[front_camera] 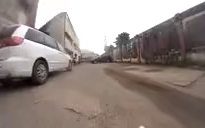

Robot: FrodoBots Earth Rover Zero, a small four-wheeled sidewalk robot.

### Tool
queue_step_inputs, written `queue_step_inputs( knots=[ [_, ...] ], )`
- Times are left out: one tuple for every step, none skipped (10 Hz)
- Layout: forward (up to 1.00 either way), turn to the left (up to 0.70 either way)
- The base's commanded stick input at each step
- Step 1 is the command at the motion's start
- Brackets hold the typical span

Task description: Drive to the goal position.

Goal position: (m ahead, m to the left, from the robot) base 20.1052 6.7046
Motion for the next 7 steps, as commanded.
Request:
queue_step_inputs(
  knots=[
    [0.30,0.00],
    [0.30,0.00],
    [0.30,0.00],
    [0.30,0.00],
    [0.30,0.00],
    [0.30,0.00],
    [0.30,0.00]
  ],
)
